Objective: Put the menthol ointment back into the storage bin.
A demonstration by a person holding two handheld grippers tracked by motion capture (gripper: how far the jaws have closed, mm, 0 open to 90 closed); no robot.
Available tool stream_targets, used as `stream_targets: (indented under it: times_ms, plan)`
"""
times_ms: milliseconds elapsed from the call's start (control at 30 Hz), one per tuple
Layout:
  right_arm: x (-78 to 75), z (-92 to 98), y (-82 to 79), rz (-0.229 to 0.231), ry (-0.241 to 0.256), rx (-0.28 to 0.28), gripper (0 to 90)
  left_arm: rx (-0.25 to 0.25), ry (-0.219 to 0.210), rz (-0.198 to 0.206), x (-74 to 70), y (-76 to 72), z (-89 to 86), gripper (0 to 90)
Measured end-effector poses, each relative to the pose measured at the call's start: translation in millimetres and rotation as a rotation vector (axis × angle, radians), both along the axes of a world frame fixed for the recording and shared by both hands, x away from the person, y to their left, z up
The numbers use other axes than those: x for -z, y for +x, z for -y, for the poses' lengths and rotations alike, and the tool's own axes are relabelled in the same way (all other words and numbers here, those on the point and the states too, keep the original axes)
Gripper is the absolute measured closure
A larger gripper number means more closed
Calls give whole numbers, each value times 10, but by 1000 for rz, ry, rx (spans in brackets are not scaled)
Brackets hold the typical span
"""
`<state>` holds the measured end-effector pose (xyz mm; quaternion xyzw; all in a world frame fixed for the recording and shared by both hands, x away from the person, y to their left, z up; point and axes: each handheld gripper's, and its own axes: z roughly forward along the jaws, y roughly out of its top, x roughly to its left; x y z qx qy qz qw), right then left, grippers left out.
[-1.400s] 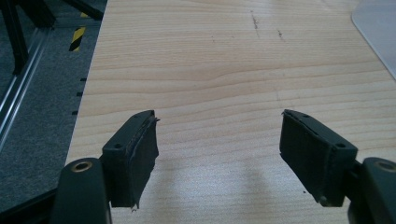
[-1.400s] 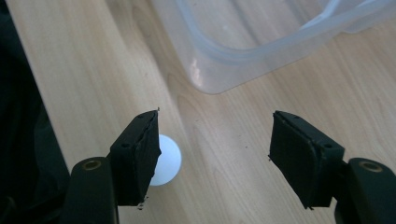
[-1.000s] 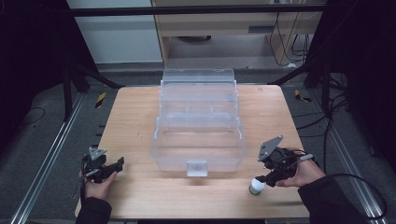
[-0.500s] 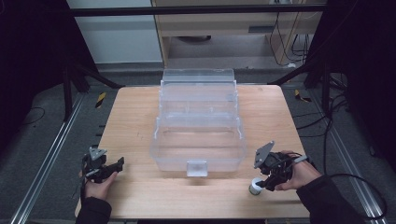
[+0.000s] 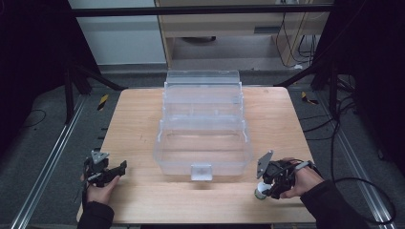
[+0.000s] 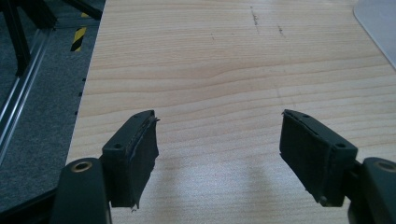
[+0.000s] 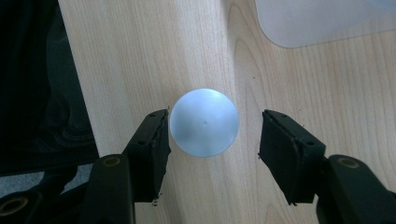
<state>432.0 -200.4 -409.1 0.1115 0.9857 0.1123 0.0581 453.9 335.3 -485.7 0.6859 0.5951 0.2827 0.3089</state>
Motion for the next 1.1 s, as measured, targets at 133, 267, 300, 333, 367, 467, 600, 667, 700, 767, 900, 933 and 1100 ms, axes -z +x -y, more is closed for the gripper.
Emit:
stream_targets:
  times_ms: [133, 267, 300, 333, 367, 467, 600, 667, 700, 767, 900, 933, 1100]
  plan:
    - [47, -21, 5, -4, -26, -15, 432, 1, 1, -1, 0, 0, 0, 273]
    - [75, -42, 7, -8, -36, -26, 435, 0, 0, 0, 0, 0, -1, 273]
    - [95, -60, 8, -9, -43, -29, 440, 0, 0, 0, -1, 0, -1, 274]
    - [100, -67, 11, -11, -48, -32, 442, 1, 0, -1, 0, 0, -1, 274]
    - [100, -67, 11, -11, -48, -32, 442, 1, 0, -1, 0, 0, -1, 274]
    - [149, -89, 14, -23, -60, -34, 454, 2, 3, -5, 3, 2, -1, 274]
    - [181, -97, 19, -32, -72, -37, 460, 1, 2, -4, 3, 3, -1, 274]
    - [214, -101, 19, -37, -78, -39, 471, 2, 2, -4, 3, 3, 0, 274]
    - [223, -105, 22, -40, -77, -39, 475, 2, 3, -6, 4, 4, 0, 274]
    - [235, -111, 24, -41, -77, -37, 481, 4, 3, -9, 8, 6, 2, 274]
    - [248, -127, 36, -50, -87, -33, 494, 5, 3, -7, 5, 4, 4, 274]
    - [257, -130, 40, -46, -82, -34, 494, 5, 3, -7, 5, 4, 3, 274]
    - [272, -146, 52, -57, -87, -30, 498, 5, 3, -7, 5, 4, 1, 275]
